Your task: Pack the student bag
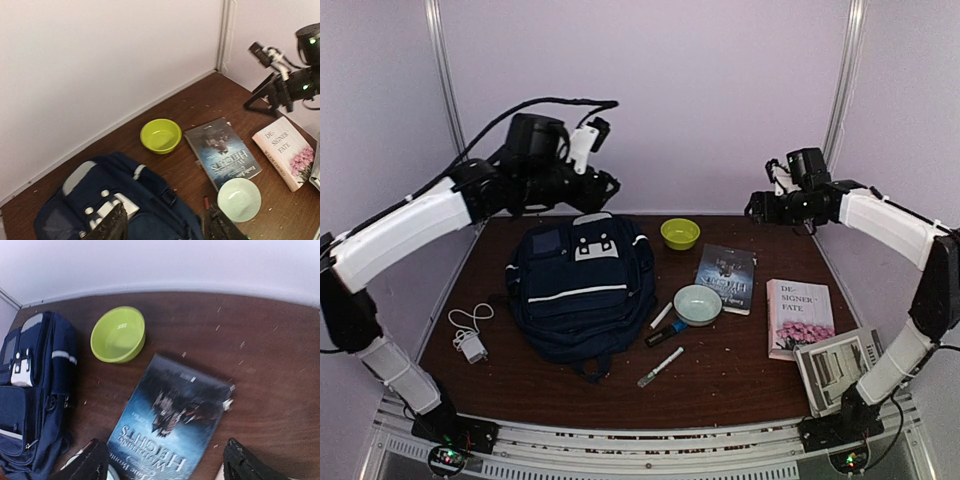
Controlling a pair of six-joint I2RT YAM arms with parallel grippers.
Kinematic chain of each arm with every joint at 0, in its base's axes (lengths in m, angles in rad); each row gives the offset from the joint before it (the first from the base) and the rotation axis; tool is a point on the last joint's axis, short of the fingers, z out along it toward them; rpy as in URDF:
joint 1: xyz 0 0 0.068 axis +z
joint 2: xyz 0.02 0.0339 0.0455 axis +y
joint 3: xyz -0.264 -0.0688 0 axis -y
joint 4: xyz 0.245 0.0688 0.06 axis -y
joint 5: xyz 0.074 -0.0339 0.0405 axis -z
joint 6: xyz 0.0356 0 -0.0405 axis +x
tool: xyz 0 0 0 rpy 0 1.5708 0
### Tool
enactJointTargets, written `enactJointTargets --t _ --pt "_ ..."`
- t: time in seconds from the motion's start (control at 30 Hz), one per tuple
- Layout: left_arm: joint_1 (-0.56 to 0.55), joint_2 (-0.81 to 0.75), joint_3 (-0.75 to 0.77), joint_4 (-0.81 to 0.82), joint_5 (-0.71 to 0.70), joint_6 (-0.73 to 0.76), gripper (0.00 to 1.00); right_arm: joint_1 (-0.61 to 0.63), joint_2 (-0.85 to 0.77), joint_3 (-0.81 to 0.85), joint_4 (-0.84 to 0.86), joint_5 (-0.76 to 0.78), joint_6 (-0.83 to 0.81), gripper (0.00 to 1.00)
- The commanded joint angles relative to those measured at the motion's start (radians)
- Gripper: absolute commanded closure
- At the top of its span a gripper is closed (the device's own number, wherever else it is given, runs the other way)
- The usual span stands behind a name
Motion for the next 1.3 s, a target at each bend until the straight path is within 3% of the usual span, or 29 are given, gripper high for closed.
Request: enactJointTargets --t 0.0,0.13,0.23,0.33,0.53,0.7,0.8,1.27 --pt "-0.047 0.282 0.231 -0.117 0.149 -0.101 0.47 0.004 0.106 -0.081 0.017 -0.226 0.116 0.24" --pt "-0.064 0.473 0.353 -0.006 0.200 -0.296 0.64 0.004 0.147 -0.137 0.050 -0.163 0.123 0.25" --pt "-0.083 0.644 0.523 0.028 0.217 -0.384 0.63 0.004 0.210 -0.126 0.037 -0.145 0.120 0.25" --pt "-0.098 0.775 0.652 0.050 0.192 -0.448 0.56 0.004 0.273 -0.109 0.021 -0.142 0.121 0.28" --pt "-0.115 0.823 0.582 0.202 0.072 -0.502 0.52 0.004 0.291 -0.146 0.047 -0.093 0.128 0.28" --pt "-0.118 0.935 0.695 0.147 0.022 -0.541 0.50 0.004 0.288 -0.182 0.065 -0.105 0.135 0.27" --pt "-0.122 1.005 0.750 0.101 0.024 -0.567 0.50 0.002 0.292 -0.176 0.057 -0.113 0.129 0.21" --pt "-0.117 0.992 0.658 0.077 -0.028 -0.572 0.42 0.001 0.334 -0.201 0.158 -0.271 0.226 0.17"
